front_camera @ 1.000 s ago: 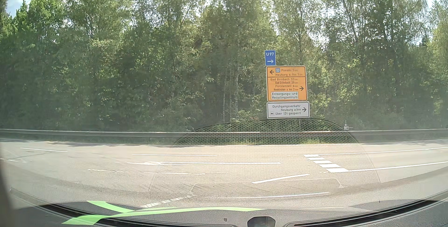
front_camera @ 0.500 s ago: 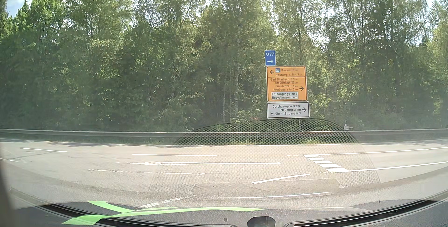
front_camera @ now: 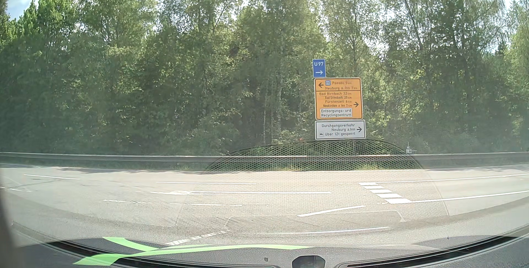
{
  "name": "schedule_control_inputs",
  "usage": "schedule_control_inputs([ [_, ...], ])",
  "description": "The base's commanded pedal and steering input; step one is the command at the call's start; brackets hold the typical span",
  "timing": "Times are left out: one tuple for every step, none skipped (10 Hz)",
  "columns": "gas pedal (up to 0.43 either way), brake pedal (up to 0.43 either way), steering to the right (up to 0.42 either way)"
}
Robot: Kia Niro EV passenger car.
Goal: Follow the waypoints while adhering to traffic rules and regulations
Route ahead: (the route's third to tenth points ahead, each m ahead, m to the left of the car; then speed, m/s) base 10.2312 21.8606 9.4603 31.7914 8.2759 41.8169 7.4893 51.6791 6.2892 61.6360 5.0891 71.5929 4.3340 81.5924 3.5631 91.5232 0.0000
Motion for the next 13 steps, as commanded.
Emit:
schedule_control_inputs([
  [0.000,0.299,-0.063],
  [0.000,0.299,-0.063],
  [0.000,0.299,-0.063],
  [0.000,0.299,-0.063],
  [0.000,0.299,-0.063],
  [0.000,0.299,-0.063],
  [0.000,0.299,-0.063],
  [0.000,0.299,-0.063],
  [0.000,0.299,-0.063],
  [0.000,0.299,-0.063],
  [0.000,0.299,-0.063],
  [0.000,0.299,-0.063],
  [0.000,0.299,-0.063],
])
